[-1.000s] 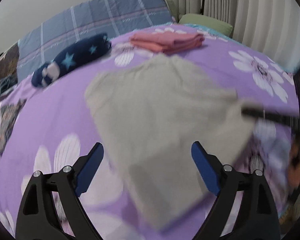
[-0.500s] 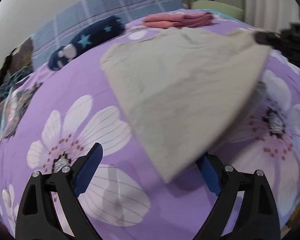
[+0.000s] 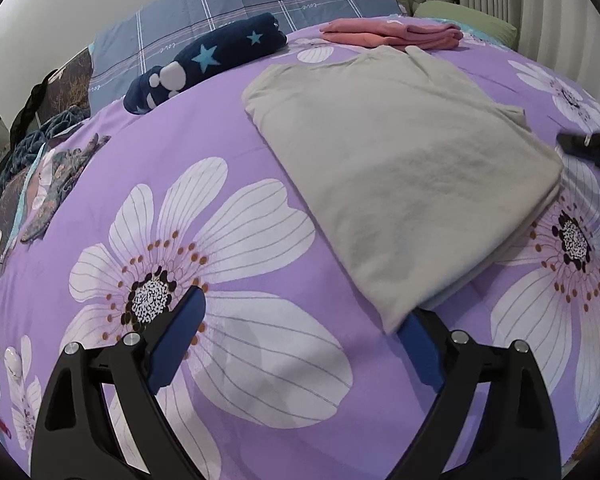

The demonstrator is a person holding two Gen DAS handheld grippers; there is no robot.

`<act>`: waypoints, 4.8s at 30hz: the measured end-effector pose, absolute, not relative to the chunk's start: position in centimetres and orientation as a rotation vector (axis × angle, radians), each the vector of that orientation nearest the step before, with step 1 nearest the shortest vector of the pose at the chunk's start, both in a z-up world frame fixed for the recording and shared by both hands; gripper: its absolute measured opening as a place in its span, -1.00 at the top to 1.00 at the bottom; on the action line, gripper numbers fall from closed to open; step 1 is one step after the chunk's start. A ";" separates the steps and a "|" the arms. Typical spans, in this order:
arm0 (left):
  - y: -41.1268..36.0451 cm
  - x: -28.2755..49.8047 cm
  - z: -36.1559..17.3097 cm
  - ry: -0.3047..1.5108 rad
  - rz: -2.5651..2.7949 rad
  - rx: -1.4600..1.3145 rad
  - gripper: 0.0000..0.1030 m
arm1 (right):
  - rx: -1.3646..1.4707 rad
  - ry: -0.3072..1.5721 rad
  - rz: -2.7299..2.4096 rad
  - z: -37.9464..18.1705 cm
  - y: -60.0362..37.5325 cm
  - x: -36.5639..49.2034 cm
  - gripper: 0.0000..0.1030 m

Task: Fold small clothes
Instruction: 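Move both tools to the edge of the folded grey shirt, then grasp the folded grey shirt edge with both tools and lift it, then carry the grey shirt with both tools and lay it on the pink garment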

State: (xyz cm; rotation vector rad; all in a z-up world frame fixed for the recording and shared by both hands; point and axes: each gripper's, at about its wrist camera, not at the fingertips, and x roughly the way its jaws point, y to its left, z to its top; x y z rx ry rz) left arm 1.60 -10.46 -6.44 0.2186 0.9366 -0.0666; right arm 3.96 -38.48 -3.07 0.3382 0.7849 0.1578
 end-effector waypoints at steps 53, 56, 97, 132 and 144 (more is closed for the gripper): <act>-7.5 11.5 -6.5 1.015 -0.312 -0.170 -0.69 | 0.258 0.998 0.402 -5.2 -36.4 16.2 -0.59; -7.9 13.3 -6.6 1.025 -0.328 -0.159 -0.69 | 0.236 1.002 0.454 -5.3 -35.6 17.5 -0.62; -11.0 11.9 2.9 0.711 -0.401 -0.066 0.60 | 0.035 0.670 0.486 5.0 -30.2 12.6 0.68; -29.6 32.9 16.2 0.472 -0.440 0.110 0.60 | 0.143 0.512 0.086 16.4 -44.6 36.9 0.69; -28.7 44.2 2.7 0.615 -0.170 0.150 -0.05 | 0.123 0.808 -0.251 0.3 -45.0 49.0 -0.01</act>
